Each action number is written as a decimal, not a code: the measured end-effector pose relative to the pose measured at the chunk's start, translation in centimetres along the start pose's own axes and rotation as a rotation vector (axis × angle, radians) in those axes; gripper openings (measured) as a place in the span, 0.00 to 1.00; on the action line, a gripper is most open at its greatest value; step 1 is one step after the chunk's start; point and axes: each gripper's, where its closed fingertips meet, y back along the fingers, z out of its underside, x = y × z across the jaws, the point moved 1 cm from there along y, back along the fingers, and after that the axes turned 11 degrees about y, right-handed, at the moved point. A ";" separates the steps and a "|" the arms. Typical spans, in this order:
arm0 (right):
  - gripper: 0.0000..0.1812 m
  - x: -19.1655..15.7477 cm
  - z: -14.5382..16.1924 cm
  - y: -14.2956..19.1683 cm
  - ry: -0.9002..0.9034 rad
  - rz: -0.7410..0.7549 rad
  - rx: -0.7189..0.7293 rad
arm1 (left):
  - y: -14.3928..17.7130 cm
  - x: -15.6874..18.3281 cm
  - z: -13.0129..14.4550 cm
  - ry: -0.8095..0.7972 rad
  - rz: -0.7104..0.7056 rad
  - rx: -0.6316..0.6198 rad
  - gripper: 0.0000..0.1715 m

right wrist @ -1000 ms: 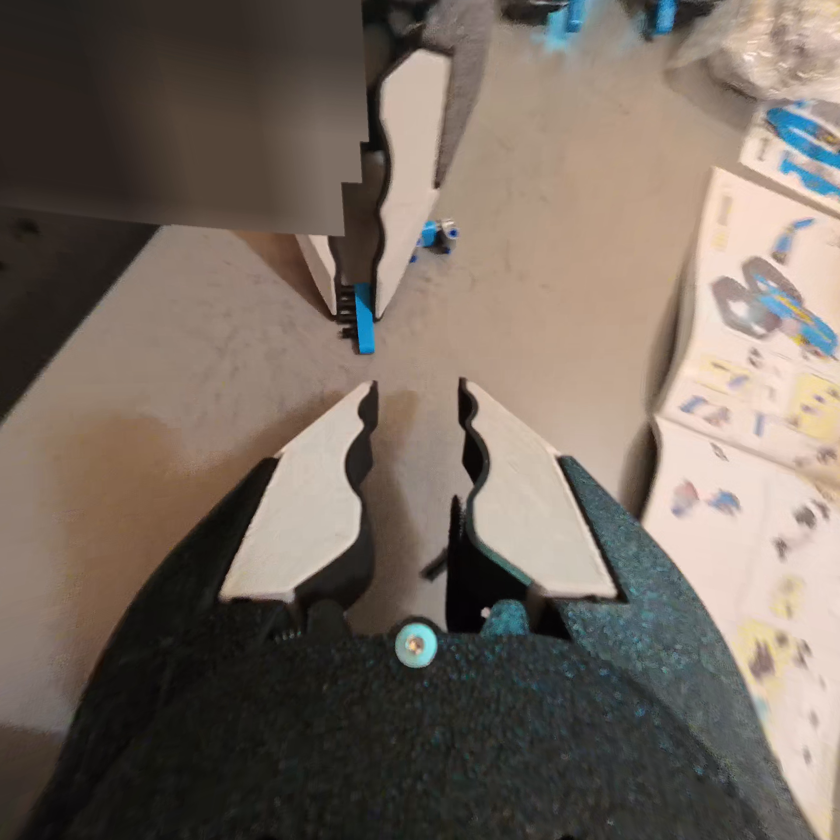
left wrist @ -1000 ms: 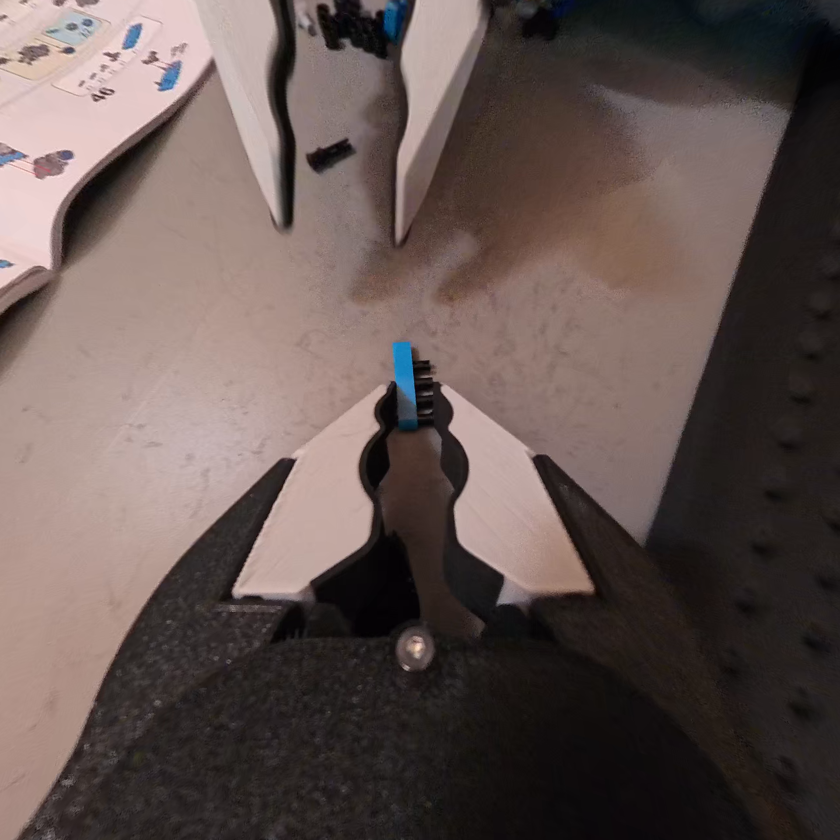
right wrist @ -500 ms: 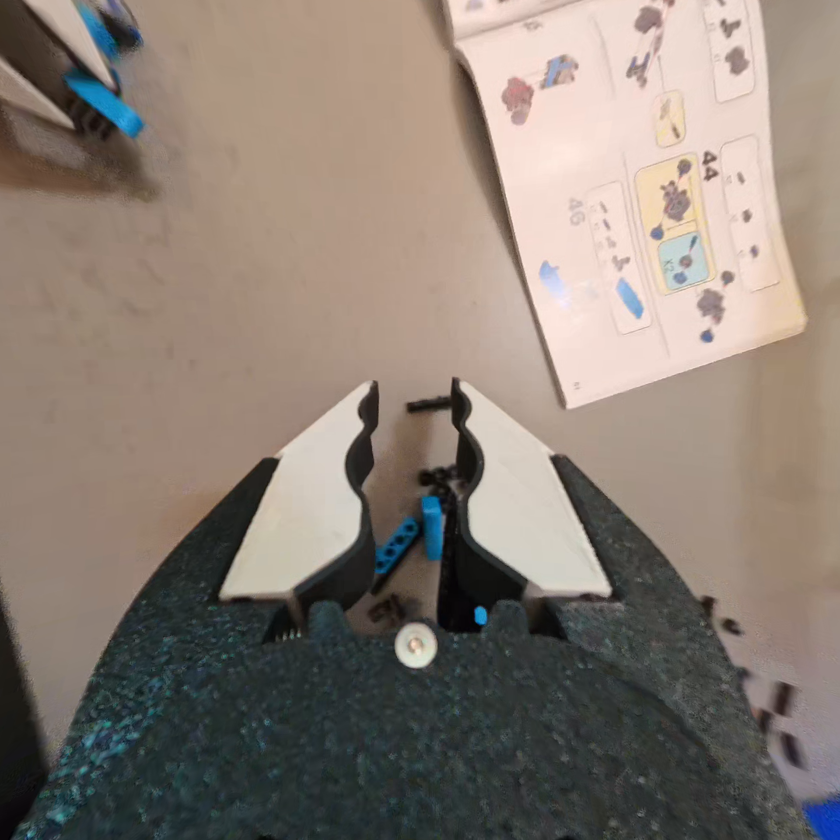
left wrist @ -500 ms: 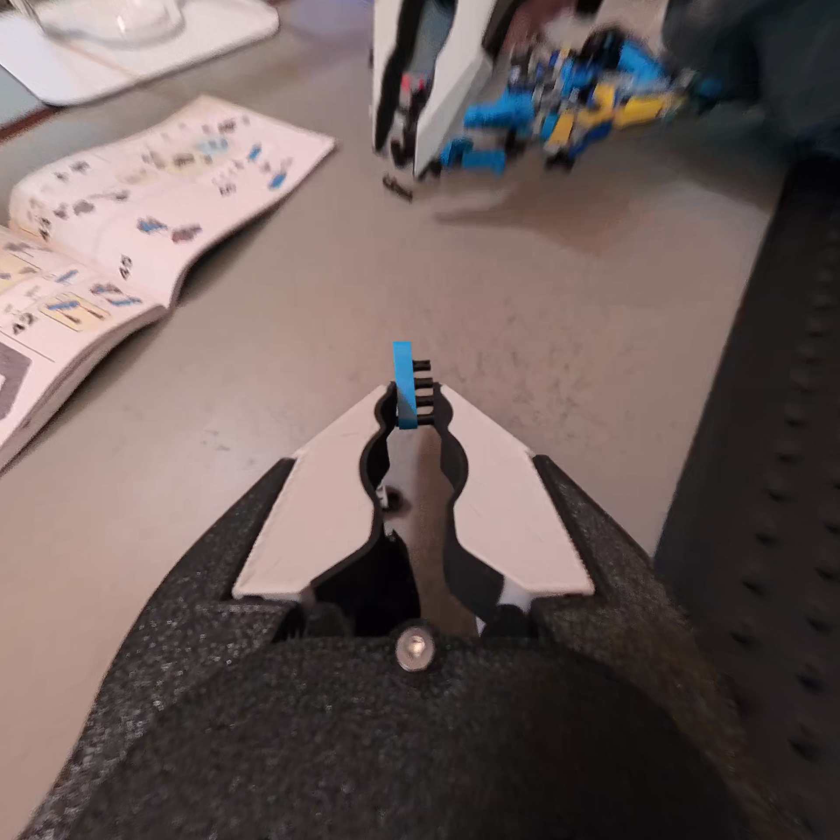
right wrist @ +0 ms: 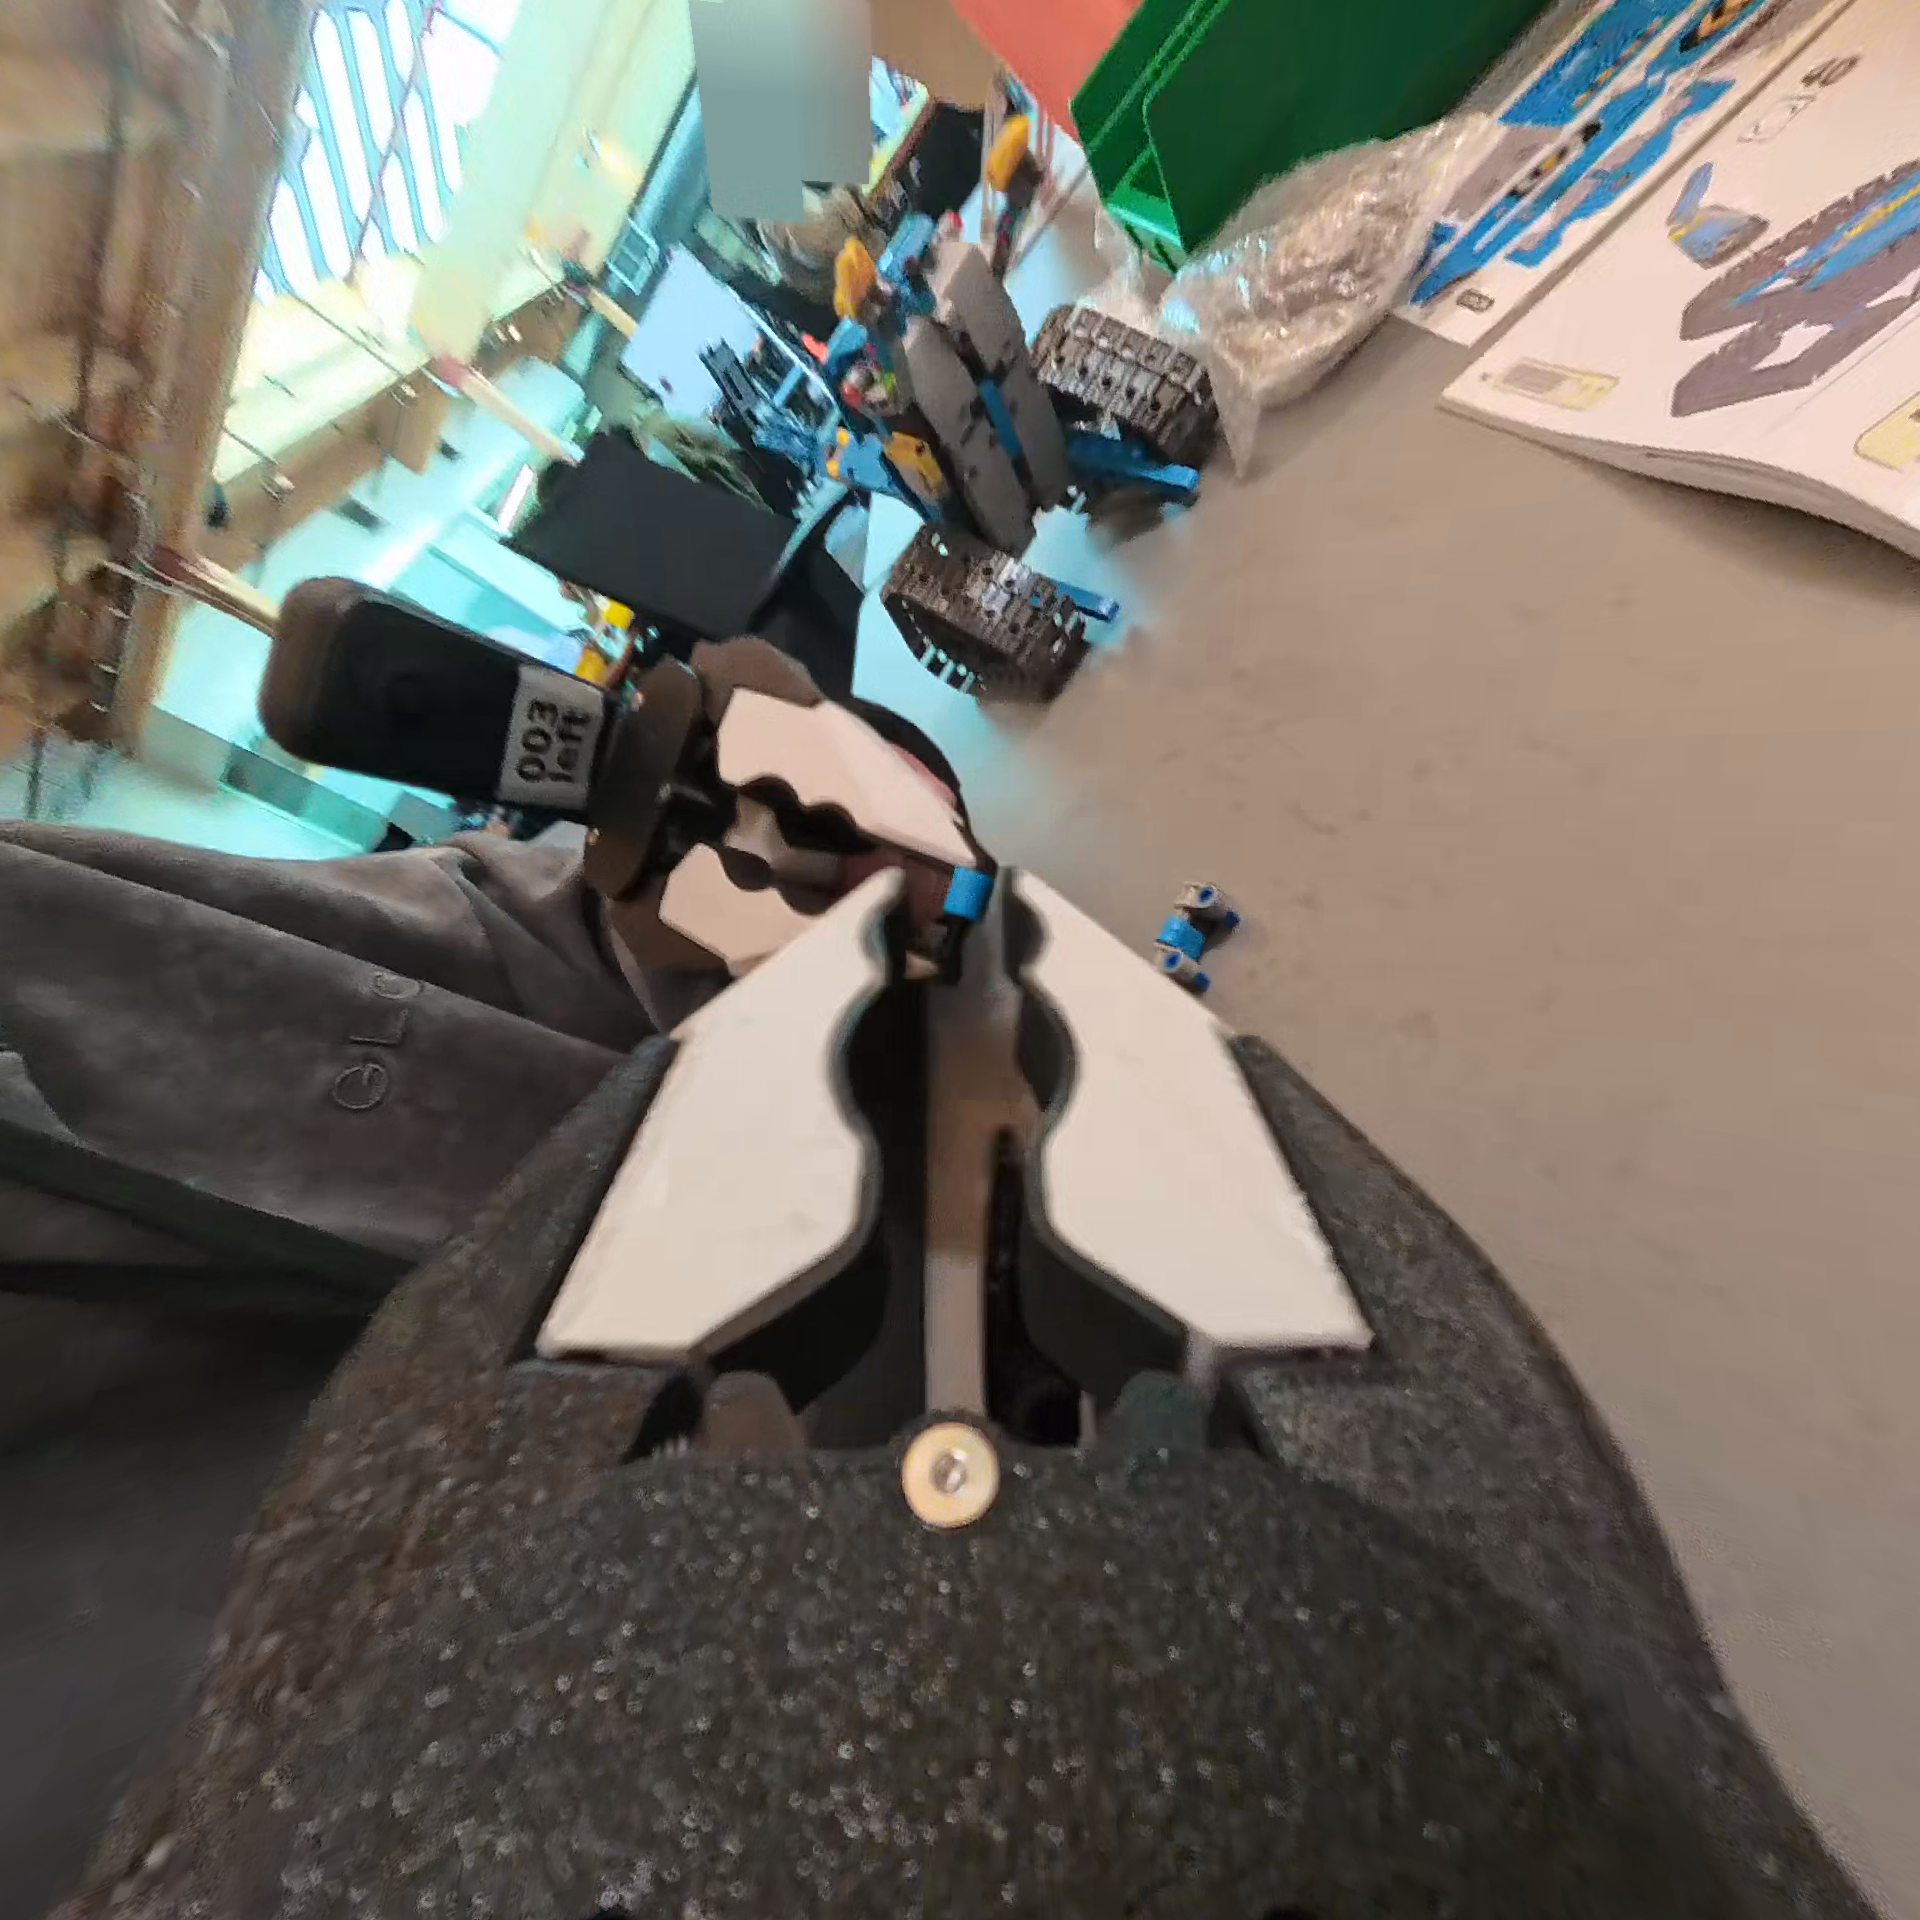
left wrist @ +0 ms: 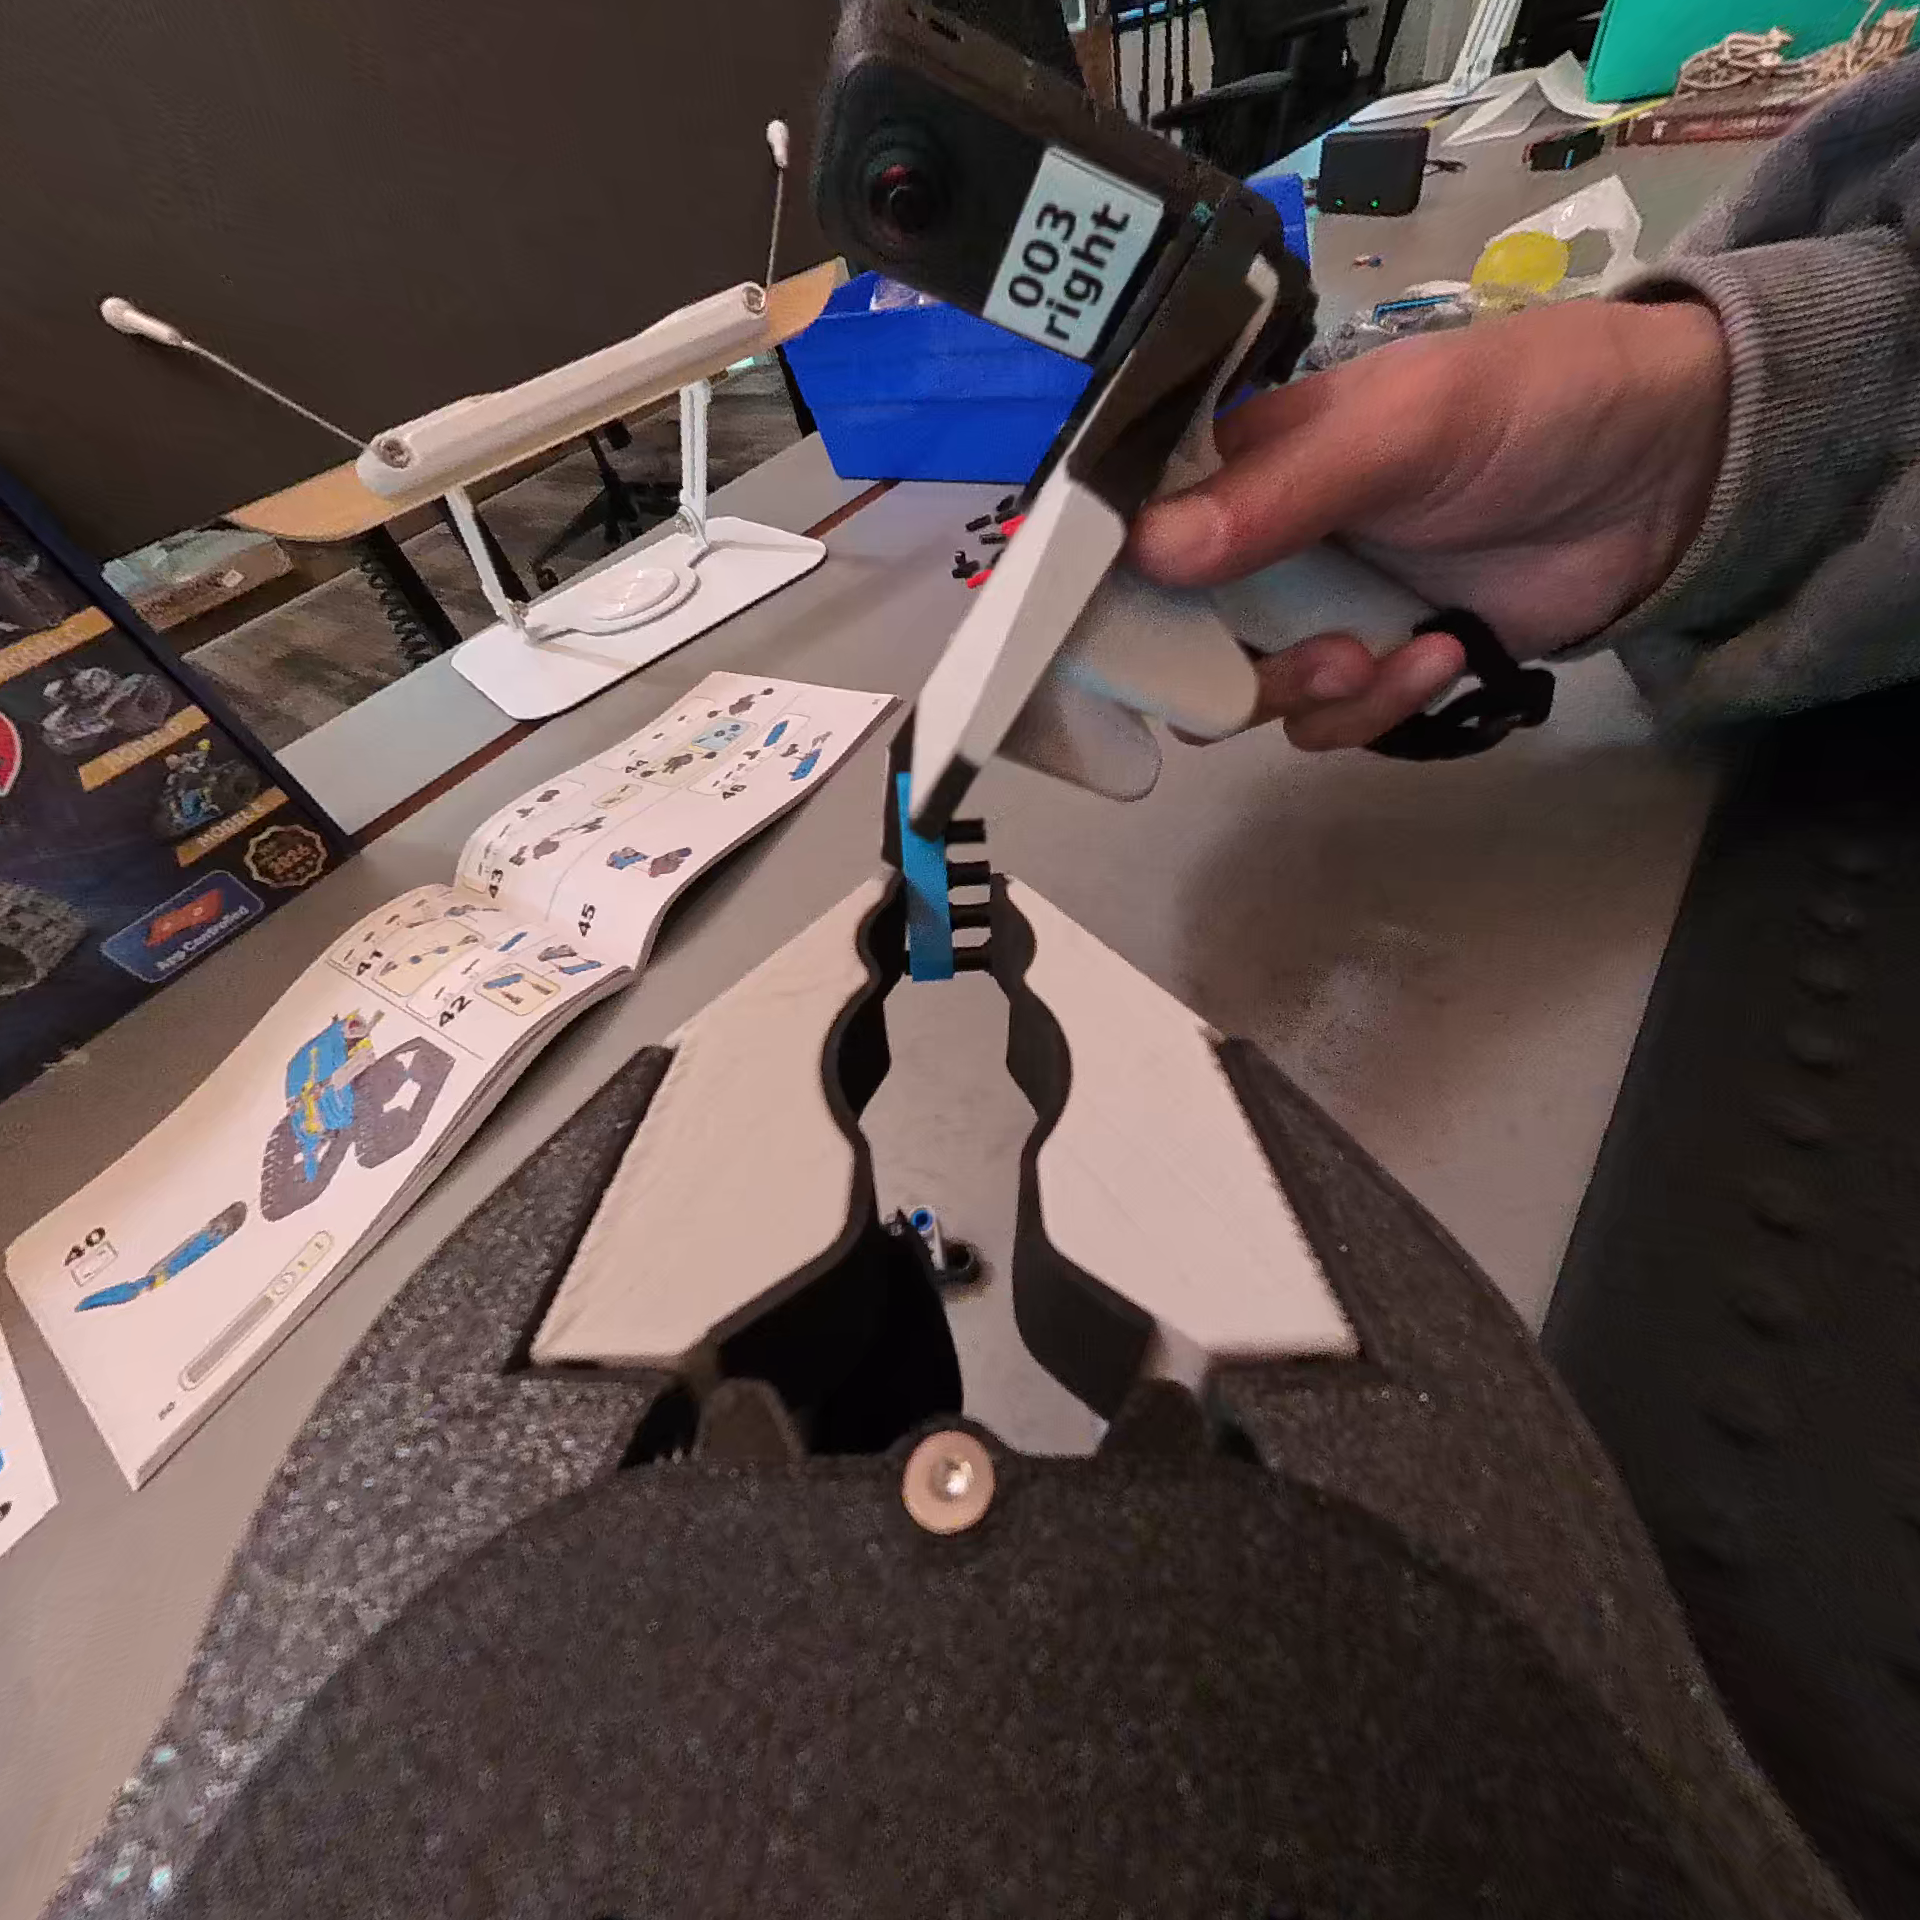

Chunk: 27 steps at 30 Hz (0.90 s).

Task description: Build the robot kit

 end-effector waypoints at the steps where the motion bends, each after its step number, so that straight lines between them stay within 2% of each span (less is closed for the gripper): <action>1: 0.05 0.0 -0.1 0.0 0.006 0.000 0.015 | 0.1 0.1 -0.1 -0.009 -0.001 0.007 0.09; 4: 0.04 -0.2 0.8 0.2 0.106 0.024 -0.068 | 0.1 0.8 0.7 0.077 0.087 -0.014 0.09; 6: 0.04 -0.6 1.7 0.5 0.311 0.063 -0.188 | 0.2 1.4 1.2 0.206 0.202 -0.056 0.15; 8: 0.04 -2.2 2.1 0.5 0.465 0.014 -0.272 | 0.2 2.1 1.2 0.316 0.326 -0.073 0.17; 9: 0.04 -2.8 2.2 0.5 0.505 -0.010 -0.308 | 0.4 2.8 1.0 0.352 0.404 -0.074 0.15; 10: 0.04 -3.1 2.3 0.5 0.528 -0.024 -0.343 | 0.6 3.3 0.8 0.374 0.464 -0.075 0.06; 11: 0.04 -3.1 2.1 0.5 0.549 -0.022 -0.361 | 0.6 3.4 0.7 0.392 0.482 -0.068 0.04; 13: 0.05 -3.0 1.3 0.4 0.603 0.005 -0.335 | 0.8 2.8 0.1 0.462 0.493 -0.040 0.04; 16: 0.17 -3.4 -1.2 0.8 0.779 0.125 -0.127 | 1.2 1.2 -0.6 0.665 0.526 0.018 0.04; 17: 0.18 -3.2 -1.1 0.9 0.808 0.178 -0.119 | 1.4 0.6 -1.1 0.720 0.538 0.055 0.04; 19: 0.22 -2.6 -0.1 0.2 0.761 0.259 -0.118 | 2.0 -0.1 -2.2 0.788 0.571 0.139 0.04; 23: 0.17 -3.8 0.4 -0.9 0.444 0.064 0.067 | 3.1 -0.3 -3.7 0.809 0.631 0.237 0.04; 25: 0.13 -4.1 -0.2 -0.8 0.408 0.040 0.132 | 3.2 0.2 -3.8 0.797 0.647 0.236 0.04; 27: 0.09 -4.1 -0.2 -1.0 0.426 0.049 0.120 | 3.2 0.4 -4.0 0.790 0.652 0.241 0.04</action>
